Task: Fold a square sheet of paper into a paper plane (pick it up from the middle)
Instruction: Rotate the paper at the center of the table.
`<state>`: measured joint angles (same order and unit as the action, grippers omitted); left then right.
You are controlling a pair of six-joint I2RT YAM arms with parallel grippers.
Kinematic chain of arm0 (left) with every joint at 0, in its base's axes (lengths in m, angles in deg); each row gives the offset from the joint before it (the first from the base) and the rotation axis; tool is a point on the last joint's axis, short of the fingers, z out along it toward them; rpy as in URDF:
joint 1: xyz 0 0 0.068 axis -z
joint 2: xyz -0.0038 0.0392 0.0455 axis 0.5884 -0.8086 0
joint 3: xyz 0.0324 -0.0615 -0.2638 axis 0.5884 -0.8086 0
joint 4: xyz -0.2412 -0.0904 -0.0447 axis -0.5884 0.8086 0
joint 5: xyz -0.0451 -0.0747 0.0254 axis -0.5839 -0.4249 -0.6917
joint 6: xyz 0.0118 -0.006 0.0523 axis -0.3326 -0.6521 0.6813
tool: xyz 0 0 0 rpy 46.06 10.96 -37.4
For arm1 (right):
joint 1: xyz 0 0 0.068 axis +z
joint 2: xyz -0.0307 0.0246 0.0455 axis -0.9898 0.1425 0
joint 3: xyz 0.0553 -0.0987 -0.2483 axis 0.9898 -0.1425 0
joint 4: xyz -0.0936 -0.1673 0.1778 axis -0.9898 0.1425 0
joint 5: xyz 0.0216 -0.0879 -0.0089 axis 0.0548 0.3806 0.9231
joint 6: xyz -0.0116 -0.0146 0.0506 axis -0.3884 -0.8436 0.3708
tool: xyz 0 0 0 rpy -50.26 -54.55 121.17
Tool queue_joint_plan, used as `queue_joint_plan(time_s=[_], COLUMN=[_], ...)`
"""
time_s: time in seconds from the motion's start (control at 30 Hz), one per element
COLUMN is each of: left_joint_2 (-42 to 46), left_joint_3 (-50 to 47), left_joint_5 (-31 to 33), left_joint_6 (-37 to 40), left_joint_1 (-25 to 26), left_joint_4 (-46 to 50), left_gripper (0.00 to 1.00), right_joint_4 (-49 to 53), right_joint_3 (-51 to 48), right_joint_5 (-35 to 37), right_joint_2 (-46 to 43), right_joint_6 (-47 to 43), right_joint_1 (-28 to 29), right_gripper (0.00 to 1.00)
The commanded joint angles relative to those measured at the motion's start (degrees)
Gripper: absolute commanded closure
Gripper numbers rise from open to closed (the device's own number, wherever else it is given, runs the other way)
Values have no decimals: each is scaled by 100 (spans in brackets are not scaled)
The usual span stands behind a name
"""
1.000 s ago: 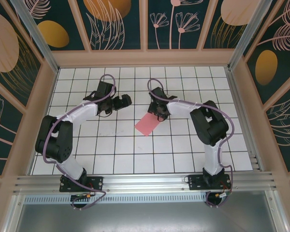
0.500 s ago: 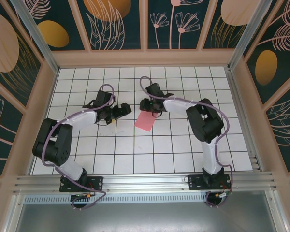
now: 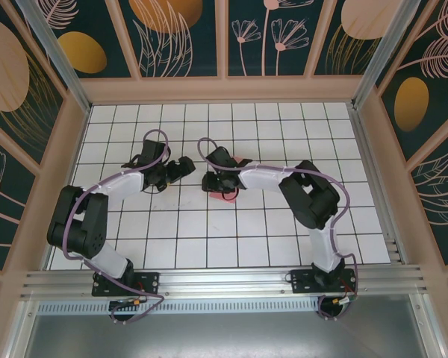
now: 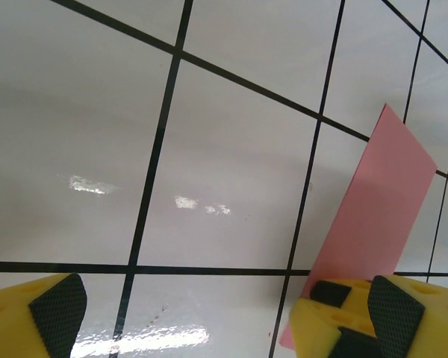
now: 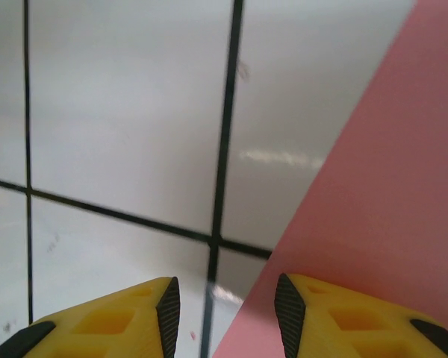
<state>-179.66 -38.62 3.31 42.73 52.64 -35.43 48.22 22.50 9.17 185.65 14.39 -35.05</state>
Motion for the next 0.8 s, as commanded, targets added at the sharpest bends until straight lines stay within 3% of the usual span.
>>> queue_joint_plan(time_s=[0.0, 0.17, 0.43, 0.77], left_joint_2=[157, 172, 411, 336], left_joint_3=[-119, -359, -857, -728], left_joint_5=[-108, -583, -1180, -1147], left_joint_6=[-94, -222, -630, -1128], left_joint_1=[-12, -8, 68, 889], left_joint_4=[-63, -311, -699, -815], left_gripper=[1, 3, 16, 19], right_joint_4=[424, 149, 139, 112], right_joint_3=[-630, -1088, -913, -864], right_joint_5=[-267, -715, 266, 214], right_joint_2=[-287, -657, -1183, -892], right_joint_6=[125, 210, 624, 249], right_joint_1=[70, 75, -463, -1177], right_gripper=[56, 56, 56, 56])
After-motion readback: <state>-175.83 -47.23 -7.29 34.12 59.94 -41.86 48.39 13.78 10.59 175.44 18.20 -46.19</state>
